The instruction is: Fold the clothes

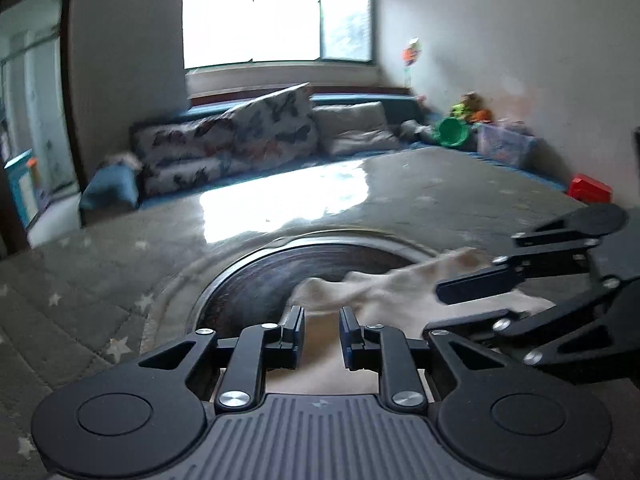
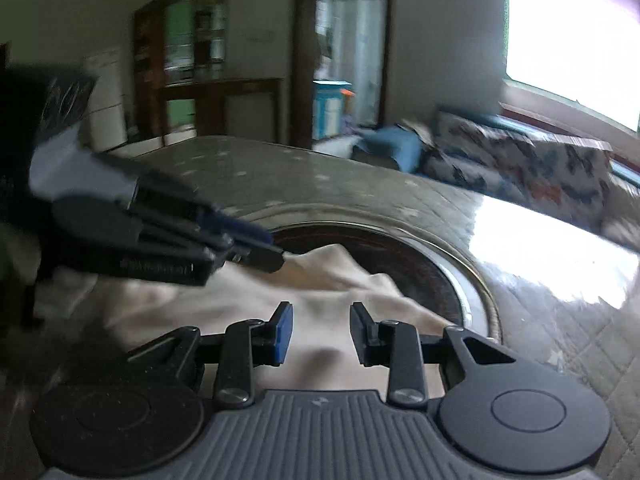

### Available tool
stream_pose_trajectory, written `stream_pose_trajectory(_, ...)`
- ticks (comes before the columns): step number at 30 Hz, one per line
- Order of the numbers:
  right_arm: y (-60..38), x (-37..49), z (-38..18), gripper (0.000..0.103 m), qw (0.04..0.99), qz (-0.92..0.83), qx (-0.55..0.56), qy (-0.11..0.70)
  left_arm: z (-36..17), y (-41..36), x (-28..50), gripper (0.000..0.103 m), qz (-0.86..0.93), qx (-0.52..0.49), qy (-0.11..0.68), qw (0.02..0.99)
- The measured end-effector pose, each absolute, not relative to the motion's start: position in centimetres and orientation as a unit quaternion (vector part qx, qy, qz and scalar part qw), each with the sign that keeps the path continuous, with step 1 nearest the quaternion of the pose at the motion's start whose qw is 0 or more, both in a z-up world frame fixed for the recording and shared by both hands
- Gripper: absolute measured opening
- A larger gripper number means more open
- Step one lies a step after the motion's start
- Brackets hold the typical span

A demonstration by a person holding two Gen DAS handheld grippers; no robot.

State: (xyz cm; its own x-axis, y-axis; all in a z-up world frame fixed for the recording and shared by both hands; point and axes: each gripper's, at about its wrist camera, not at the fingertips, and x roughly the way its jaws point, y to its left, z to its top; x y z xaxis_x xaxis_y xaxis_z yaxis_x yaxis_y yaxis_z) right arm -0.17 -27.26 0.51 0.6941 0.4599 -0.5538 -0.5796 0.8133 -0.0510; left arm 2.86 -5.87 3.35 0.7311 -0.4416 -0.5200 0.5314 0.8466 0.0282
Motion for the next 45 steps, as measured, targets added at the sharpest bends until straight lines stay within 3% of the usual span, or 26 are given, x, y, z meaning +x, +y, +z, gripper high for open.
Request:
stream_pose_trajectory(13, -25.9, -3.8, -1.6, 0.031, 0.908, 0.292, -0.160, 0.253, 0.0, -7.7, -2.5, 0.021, -0.296, 0.158, 0.248, 0.909)
stream_pose_trajectory(45, -33.5, -5.9, -0.4, 0.030, 0.935, 0.201, -0.057, 0.287, 0.4, -12.4, -2.6, 0.021, -0.354, 0.129, 0.229, 0.897)
